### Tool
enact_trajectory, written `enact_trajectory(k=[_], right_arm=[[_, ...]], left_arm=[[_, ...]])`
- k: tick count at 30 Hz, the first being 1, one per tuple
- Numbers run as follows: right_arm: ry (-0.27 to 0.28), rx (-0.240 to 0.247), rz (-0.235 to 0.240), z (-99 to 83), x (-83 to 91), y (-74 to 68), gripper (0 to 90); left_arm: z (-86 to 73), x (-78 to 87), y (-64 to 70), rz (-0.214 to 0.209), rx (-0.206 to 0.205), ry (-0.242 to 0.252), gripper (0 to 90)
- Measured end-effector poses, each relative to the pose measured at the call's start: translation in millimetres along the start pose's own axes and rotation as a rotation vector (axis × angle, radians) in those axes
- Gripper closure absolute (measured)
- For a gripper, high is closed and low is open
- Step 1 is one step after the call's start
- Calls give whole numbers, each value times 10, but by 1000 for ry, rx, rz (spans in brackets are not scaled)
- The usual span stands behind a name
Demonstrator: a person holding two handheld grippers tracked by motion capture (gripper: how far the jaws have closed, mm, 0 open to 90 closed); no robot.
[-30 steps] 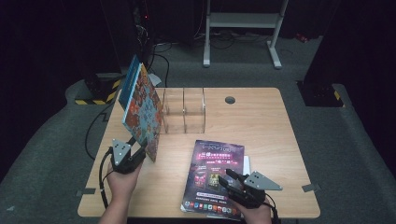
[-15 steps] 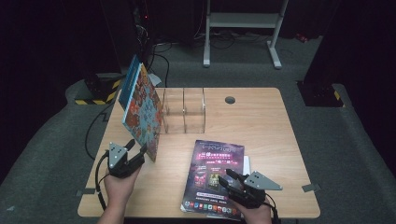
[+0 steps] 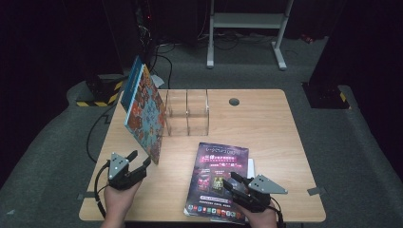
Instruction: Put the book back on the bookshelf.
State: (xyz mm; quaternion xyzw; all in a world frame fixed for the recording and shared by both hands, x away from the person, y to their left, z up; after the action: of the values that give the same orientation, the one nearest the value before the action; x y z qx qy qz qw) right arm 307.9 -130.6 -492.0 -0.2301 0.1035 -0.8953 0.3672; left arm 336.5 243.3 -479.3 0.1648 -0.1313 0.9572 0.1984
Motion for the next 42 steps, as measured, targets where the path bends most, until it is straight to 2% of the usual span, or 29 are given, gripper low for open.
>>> enact_trajectory(k=[5,12,13,17,19,21,23,26,29,32,33,39,42], right_arm=[[-5,11,-9,-3,5,5,552],[-12,13,-23,7,24,39,553],[-11,12,-28,14,28,62,552],[-17,10,-44,17,31,95,548],[-30,8,-43,23,26,127,550],[-30,9,-46,24,25,134,552],[-44,19,-60,24,22,164,554],[-51,24,-69,20,22,183,586],[-61,39,-99,5,19,219,616],[-70,22,-118,-8,14,260,612],[-75,15,-132,-14,12,283,605],[-87,7,-156,-26,-2,310,574],[-82,24,-163,-23,4,322,568]], left_arm=[[-85,37,63,-31,-6,-34,389],[-169,63,178,-75,-8,-39,361],[-183,62,231,-97,-4,-39,361],[-189,44,318,-121,-11,-39,360],[-181,13,397,-159,-4,-63,361],[-177,1,415,-173,4,-67,364],[-156,-23,485,-170,-17,-62,348],[-139,-40,529,-174,-28,-66,338],[-99,-86,621,-193,-42,-64,324],[-71,-129,677,-210,-39,-60,314],[-52,-172,722,-209,-53,-58,314],[1,-314,833,-235,-68,-58,320],[30,-413,900,-258,-78,-58,320]])
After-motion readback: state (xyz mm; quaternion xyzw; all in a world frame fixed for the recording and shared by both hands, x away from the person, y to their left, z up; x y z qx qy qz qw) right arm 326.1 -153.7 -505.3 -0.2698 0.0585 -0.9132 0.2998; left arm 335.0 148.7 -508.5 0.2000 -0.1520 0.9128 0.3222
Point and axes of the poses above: each handheld gripper's, and its own axes: x roughly backward along the jaws, z roughly out of its top, y roughly to its right, the point moved 4 cm from there along -x, roughly forward along the jaws, and after that the axes turned 14 degrees about -x, right-handed, at the moved point
